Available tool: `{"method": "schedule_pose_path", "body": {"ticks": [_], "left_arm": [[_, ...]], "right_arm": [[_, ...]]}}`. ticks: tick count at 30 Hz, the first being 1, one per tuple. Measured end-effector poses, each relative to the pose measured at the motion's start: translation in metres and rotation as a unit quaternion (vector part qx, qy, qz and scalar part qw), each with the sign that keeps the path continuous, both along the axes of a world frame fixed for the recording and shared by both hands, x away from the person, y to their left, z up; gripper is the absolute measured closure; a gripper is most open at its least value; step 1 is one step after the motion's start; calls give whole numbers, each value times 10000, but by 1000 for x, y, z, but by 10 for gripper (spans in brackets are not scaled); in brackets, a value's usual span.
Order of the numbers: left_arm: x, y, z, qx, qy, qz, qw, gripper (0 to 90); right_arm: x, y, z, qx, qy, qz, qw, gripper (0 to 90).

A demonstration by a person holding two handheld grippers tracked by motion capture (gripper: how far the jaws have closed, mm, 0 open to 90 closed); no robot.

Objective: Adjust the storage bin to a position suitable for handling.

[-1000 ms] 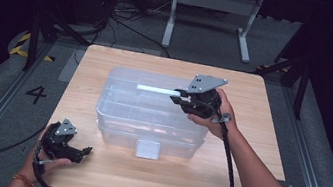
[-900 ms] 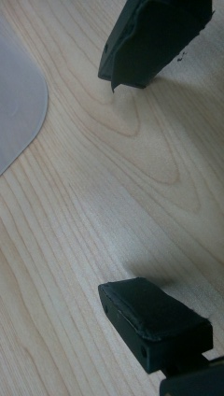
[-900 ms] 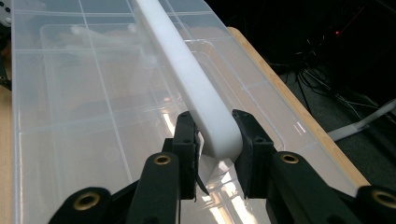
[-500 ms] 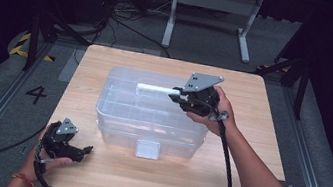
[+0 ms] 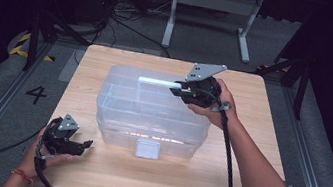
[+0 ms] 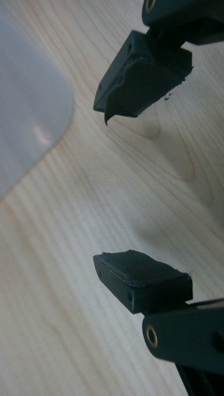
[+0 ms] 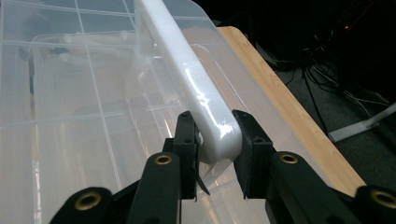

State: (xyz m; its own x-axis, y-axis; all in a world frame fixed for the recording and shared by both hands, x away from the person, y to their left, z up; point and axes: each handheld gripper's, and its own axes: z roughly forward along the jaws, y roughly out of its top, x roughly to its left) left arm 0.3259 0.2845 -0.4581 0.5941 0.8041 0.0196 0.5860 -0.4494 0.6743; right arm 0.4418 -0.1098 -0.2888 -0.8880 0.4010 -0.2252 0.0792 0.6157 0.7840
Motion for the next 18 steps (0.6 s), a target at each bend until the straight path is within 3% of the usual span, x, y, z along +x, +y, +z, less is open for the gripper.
{"method": "schedule_pose_path", "body": {"ticks": [6, 8, 10, 11, 13, 18], "left_arm": [[-7, 0, 31, -198, -492, 30, 9986, 306], [-8, -1, 49, -7, -665, 52, 9978, 328], [-8, -1, 54, 39, -767, 83, 9970, 357], [-9, -2, 63, -145, -854, 101, 9962, 362], [-9, -1, 69, -194, -944, 97, 9953, 369], [-11, -3, 81, -398, -1128, -72, 9928, 482]], "right_arm": [[3, -1, 2, 39, 59, 1, 10000, 734], [4, -1, 2, 52, 71, -6, 10000, 734], [5, -1, 3, 52, 91, -3, 9999, 734], [6, -1, 4, 55, 128, -15, 9999, 734], [7, -1, 4, 63, 130, -15, 9999, 733], [9, -1, 5, 79, 161, -27, 9998, 732]]}}
